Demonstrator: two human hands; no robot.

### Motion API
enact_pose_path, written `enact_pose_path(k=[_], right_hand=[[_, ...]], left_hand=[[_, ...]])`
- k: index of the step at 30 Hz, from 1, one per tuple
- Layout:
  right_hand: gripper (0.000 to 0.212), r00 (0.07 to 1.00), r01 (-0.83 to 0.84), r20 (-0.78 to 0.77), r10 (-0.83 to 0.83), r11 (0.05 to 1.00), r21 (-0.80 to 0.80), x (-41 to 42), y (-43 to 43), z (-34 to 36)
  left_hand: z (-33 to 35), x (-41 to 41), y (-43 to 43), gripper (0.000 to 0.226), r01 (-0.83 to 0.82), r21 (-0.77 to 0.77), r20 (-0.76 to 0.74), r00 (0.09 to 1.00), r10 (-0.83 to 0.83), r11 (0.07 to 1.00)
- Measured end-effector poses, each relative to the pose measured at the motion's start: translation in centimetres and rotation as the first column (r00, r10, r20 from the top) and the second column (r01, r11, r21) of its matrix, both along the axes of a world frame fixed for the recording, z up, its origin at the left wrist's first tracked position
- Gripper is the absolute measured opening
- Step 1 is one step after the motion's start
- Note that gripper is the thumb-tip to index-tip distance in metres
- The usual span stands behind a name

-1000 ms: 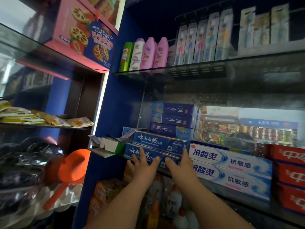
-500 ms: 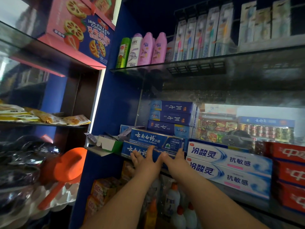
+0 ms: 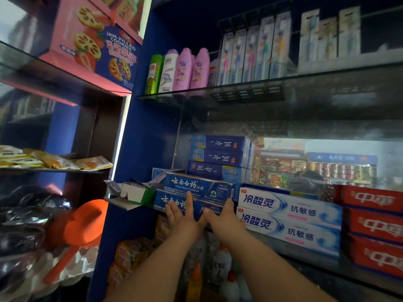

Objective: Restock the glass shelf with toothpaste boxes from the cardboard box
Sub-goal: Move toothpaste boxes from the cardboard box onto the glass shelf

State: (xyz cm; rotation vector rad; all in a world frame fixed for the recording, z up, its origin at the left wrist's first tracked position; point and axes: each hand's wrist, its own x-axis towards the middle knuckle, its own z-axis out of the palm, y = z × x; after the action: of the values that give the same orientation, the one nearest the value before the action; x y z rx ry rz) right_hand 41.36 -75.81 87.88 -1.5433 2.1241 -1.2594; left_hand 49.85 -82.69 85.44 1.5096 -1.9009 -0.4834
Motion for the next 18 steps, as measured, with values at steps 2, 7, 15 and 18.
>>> enact_pose_path(k=[2, 7, 15, 18], right_hand=[[0.082, 1.000, -0.008, -0.014, 0.008, 1.000, -0.011, -0.1, 0.4, 0.0], [0.089, 0.997, -0.076, 0.010, 0.077, 0.997, -0.026, 0.1, 0.8, -0.2], [0.068, 0.992, -0.124, -0.011, 0.123, 0.988, -0.092, 0.0, 5.3, -1.0], [0.057, 0.983, -0.185, -0.019, 0.185, 0.972, -0.144, -0.1, 7.7, -1.1]], left_hand=[[-0.4, 0.1, 0.2, 0.083, -0.022, -0.012, 0.002, 1.000, 0.022, 1.000], [-0.7, -0.1, 1.7, 0.076, 0.006, -0.016, -0.036, 0.999, -0.006, 1.000], [-0.1, 1.1, 6.5, 0.069, 0.098, -0.014, -0.149, 0.984, -0.099, 0.995], [-0.1, 1.8, 8.2, 0.067, 0.115, 0.012, -0.220, 0.969, -0.110, 0.993]])
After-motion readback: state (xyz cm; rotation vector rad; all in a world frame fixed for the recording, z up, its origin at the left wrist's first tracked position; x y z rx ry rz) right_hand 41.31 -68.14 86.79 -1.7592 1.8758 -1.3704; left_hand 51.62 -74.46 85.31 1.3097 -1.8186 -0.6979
